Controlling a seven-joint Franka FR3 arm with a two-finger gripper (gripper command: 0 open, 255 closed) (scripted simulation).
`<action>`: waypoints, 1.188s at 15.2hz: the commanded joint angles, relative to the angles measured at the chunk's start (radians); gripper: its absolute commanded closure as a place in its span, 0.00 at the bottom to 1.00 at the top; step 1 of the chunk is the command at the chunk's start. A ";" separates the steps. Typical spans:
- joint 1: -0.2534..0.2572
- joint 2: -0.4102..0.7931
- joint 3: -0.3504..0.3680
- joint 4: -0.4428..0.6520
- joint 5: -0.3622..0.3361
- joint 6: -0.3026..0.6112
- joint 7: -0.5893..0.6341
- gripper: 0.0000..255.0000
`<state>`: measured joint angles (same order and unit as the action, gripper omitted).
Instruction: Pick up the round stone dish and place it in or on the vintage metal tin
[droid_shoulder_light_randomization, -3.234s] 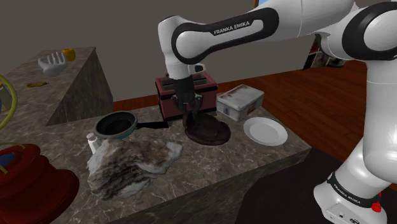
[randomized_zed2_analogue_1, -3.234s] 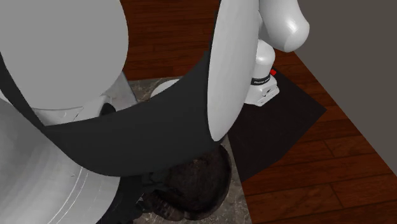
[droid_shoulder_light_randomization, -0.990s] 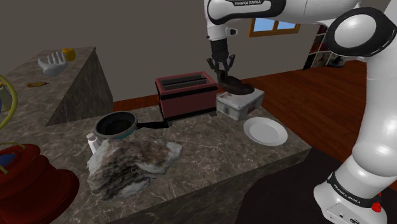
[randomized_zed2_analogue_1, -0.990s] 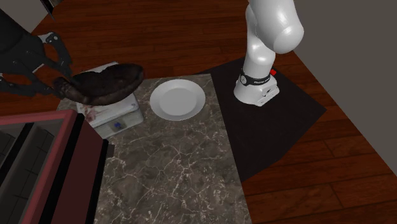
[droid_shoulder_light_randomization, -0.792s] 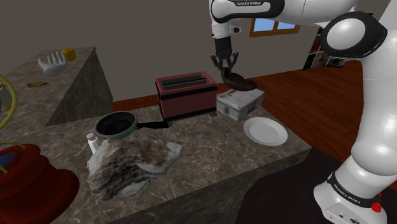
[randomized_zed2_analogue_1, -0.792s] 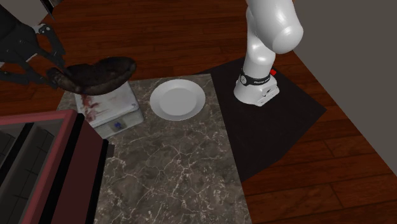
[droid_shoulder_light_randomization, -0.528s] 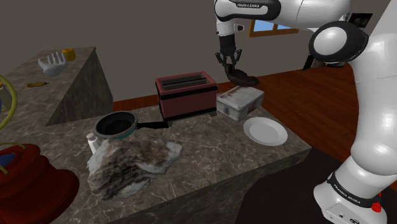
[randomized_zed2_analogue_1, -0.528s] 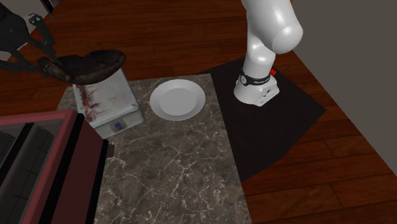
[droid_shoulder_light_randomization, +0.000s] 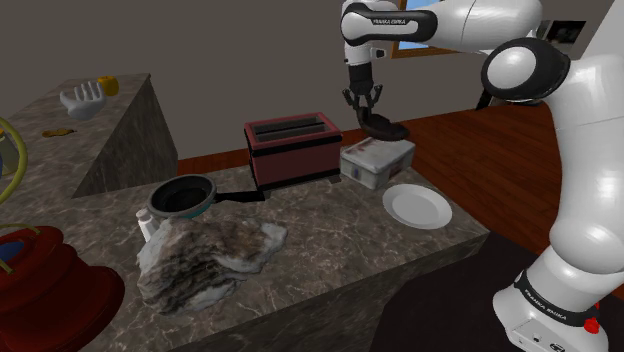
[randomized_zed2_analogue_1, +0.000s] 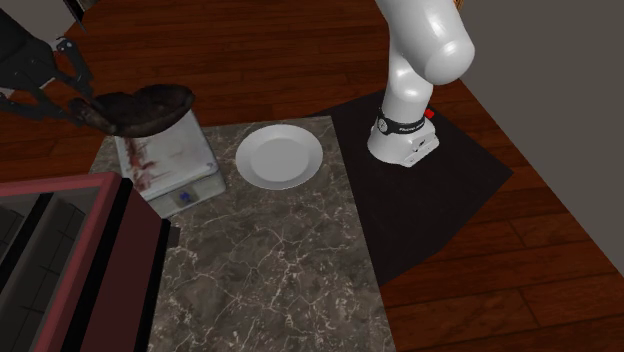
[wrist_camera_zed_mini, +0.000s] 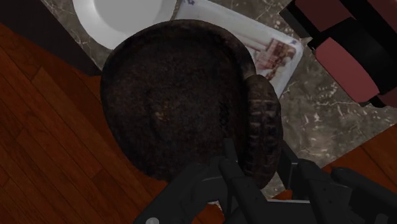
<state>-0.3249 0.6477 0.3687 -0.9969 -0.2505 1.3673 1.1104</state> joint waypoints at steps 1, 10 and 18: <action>-0.008 -0.010 0.001 -0.043 0.002 0.033 0.003 1.00; -0.030 -0.023 0.002 -0.181 0.005 0.156 0.015 1.00; -0.029 -0.022 0.002 -0.178 0.004 0.155 0.015 0.00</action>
<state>-0.3542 0.6241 0.3713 -1.1762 -0.2456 1.5231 1.1256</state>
